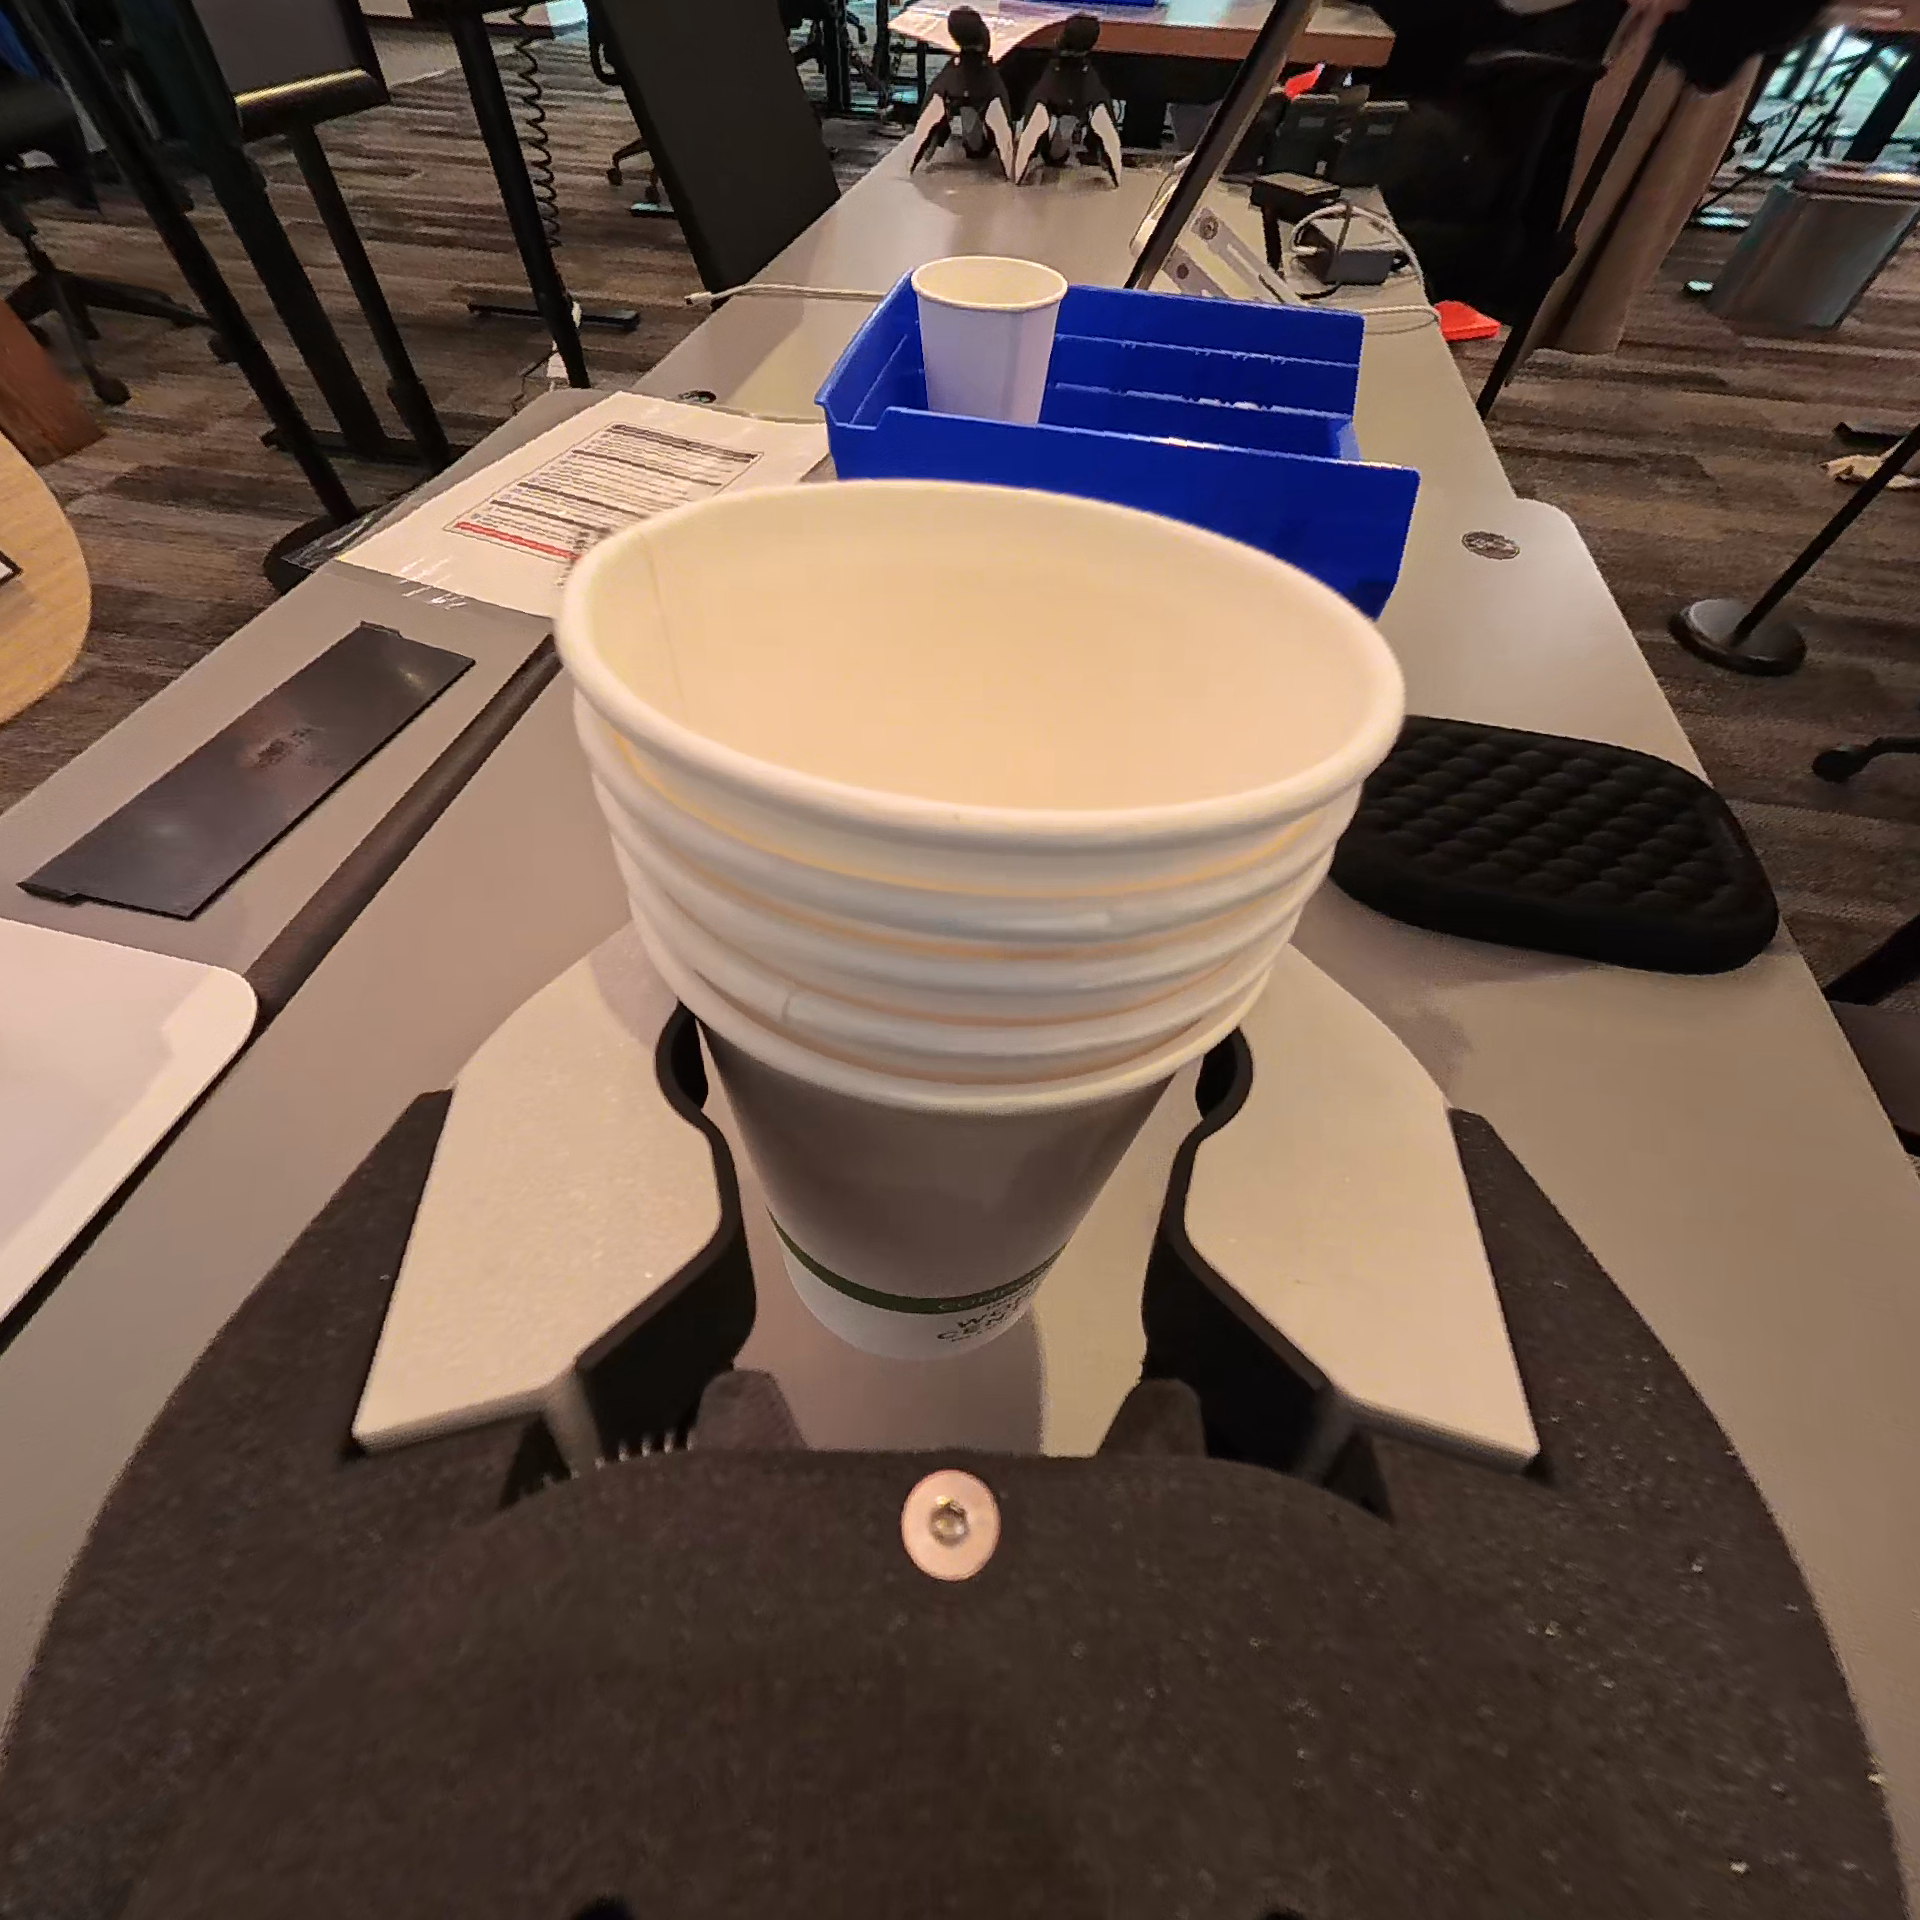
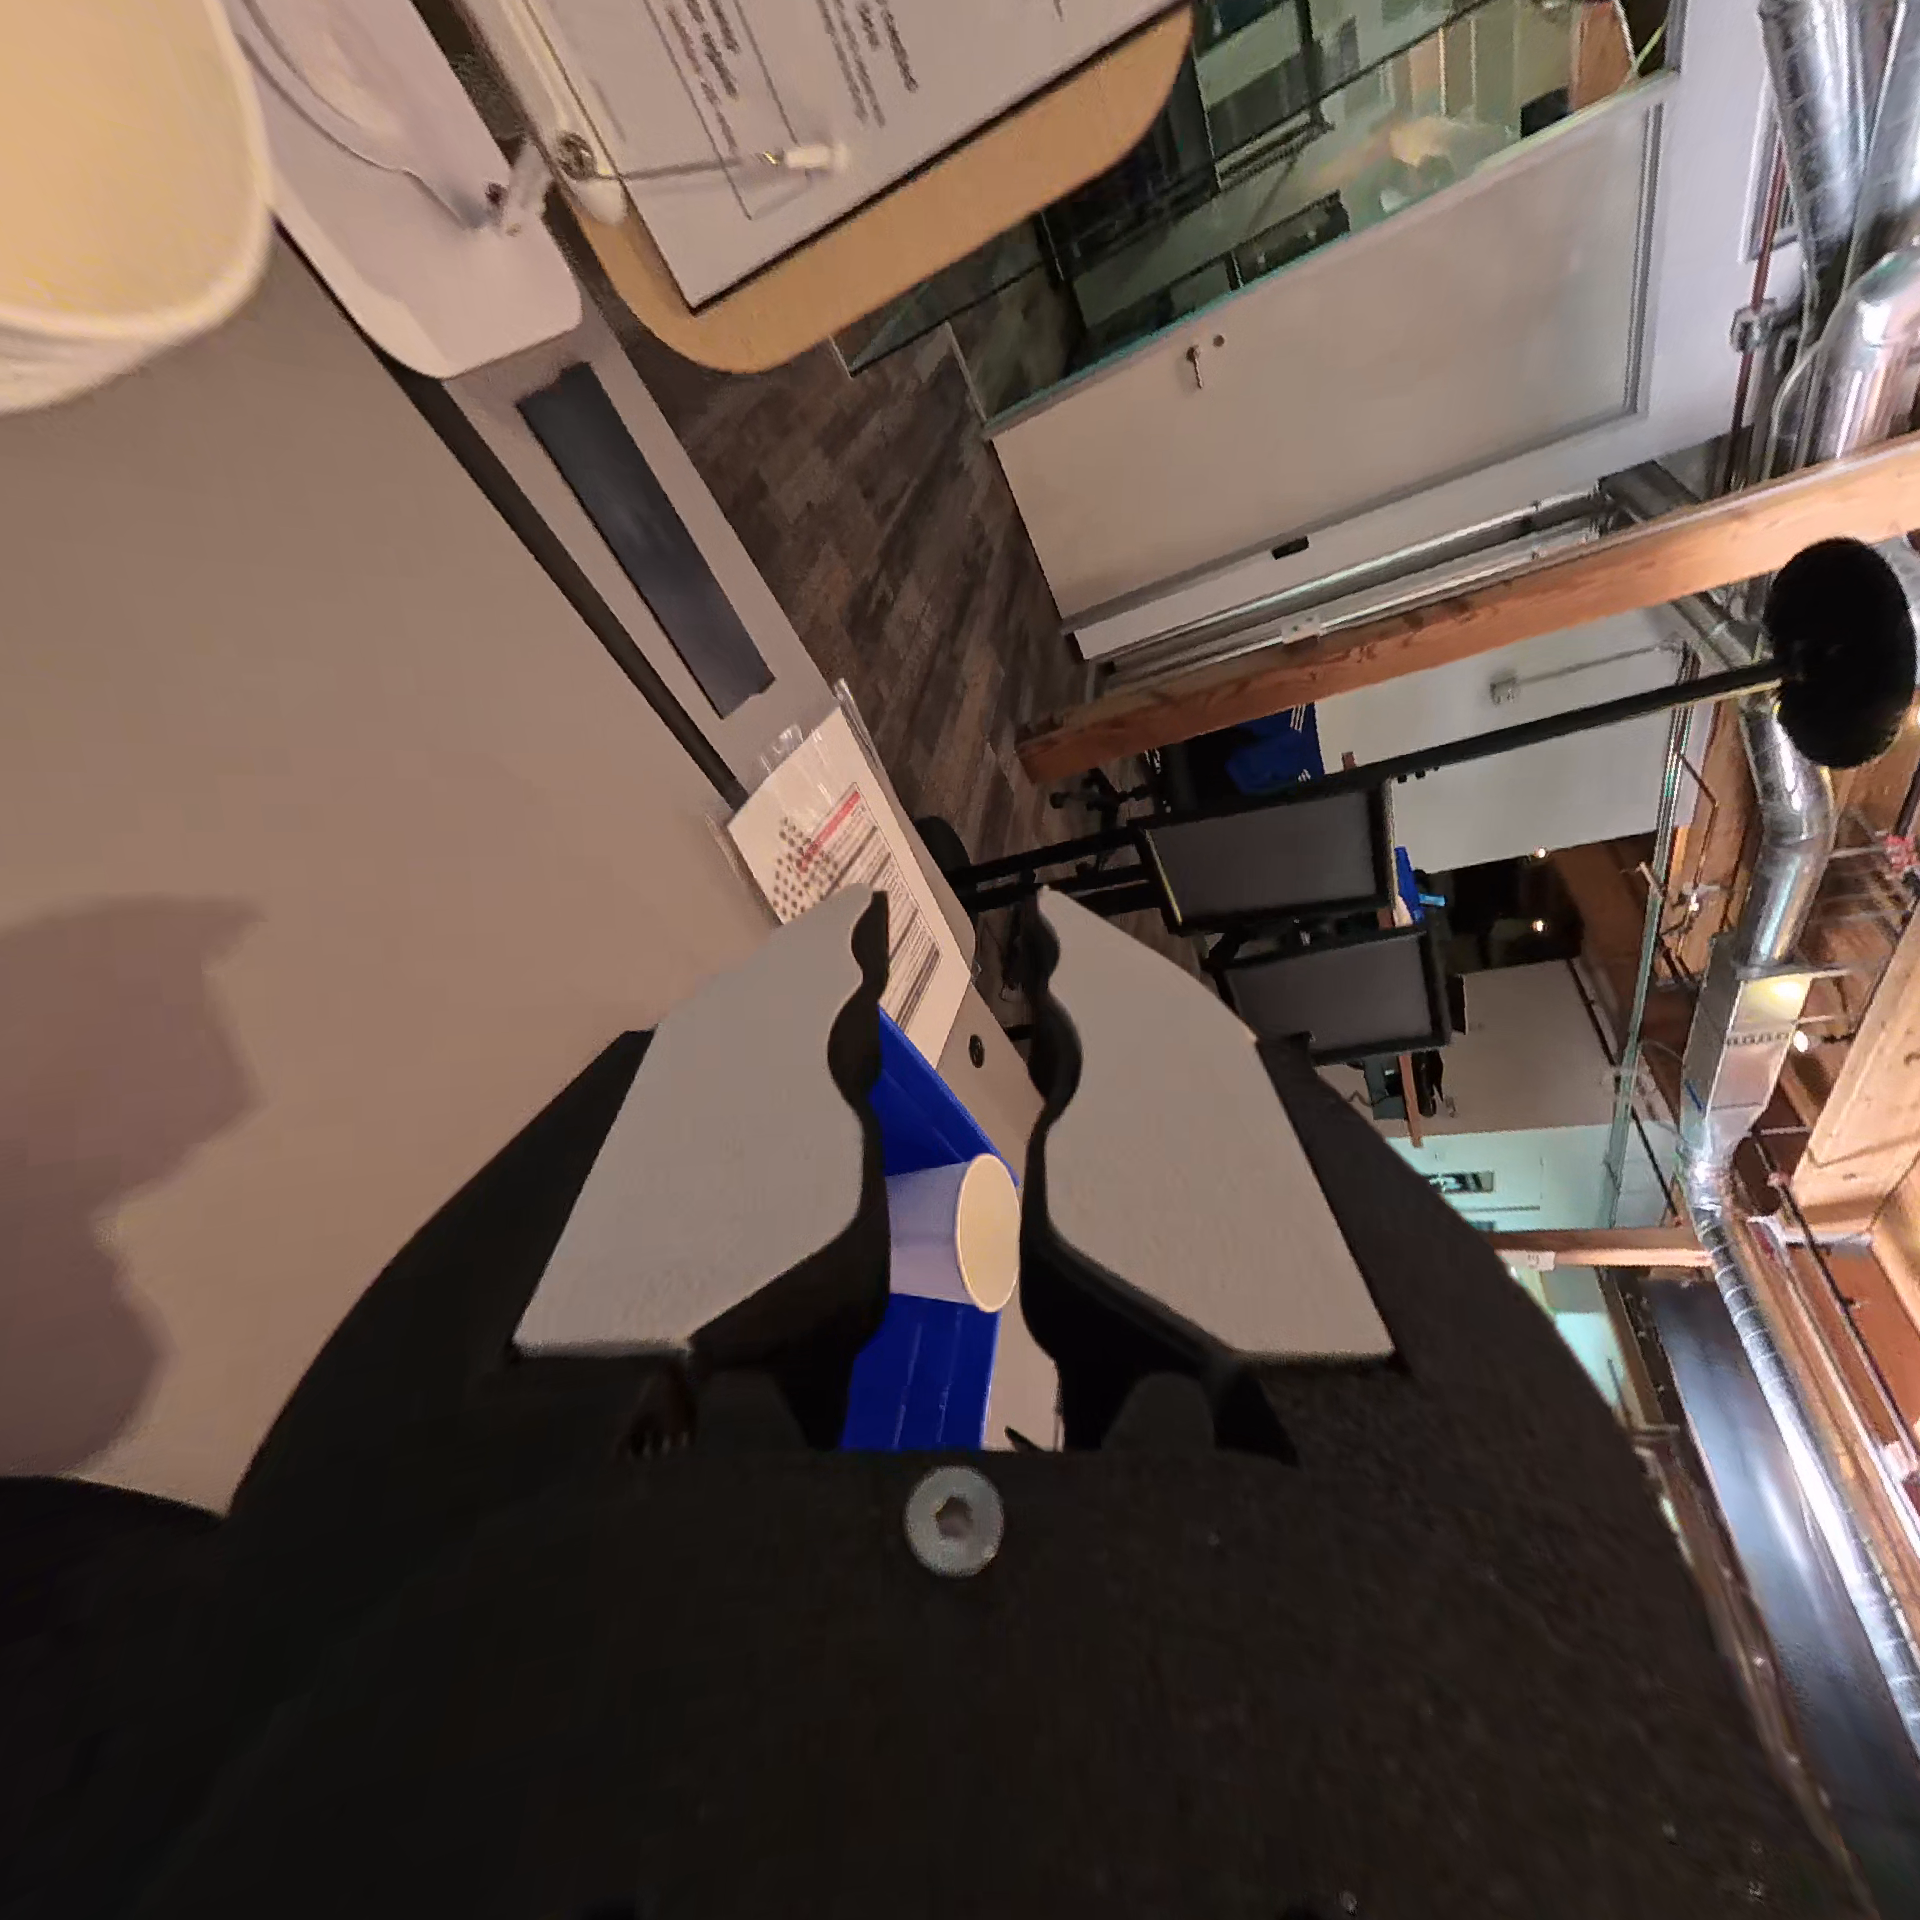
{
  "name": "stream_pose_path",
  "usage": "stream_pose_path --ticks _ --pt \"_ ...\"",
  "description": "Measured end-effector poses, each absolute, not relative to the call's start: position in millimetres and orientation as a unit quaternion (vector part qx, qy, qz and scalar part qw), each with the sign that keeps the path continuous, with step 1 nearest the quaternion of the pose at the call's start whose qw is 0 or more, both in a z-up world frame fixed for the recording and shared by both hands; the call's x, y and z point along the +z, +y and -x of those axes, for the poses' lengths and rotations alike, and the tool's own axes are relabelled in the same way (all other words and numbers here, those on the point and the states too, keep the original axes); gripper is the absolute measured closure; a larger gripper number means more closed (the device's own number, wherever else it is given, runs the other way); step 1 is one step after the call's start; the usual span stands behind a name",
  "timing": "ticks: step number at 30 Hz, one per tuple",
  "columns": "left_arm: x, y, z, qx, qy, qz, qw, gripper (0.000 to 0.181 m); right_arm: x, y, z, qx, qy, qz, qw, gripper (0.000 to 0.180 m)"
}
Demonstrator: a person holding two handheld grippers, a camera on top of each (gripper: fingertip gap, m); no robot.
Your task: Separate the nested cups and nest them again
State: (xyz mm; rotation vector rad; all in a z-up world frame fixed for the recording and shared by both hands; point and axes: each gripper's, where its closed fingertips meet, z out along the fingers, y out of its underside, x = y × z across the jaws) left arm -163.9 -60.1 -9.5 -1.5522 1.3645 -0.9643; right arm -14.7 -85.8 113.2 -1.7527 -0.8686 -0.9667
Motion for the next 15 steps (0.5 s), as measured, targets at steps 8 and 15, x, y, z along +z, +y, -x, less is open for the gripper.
stream_pose_path --ticks 8,15 --pt "-19 -54 164 -0.371 0.548 0.621 0.421 0.087 88 -100 129 -0.196 -0.486 0.731 0.436 0.150" --pt "-23 -51 164 -0.357 0.553 0.622 0.425 0.087 79 -112 189 -0.004 -0.565 0.731 0.383 0.156"
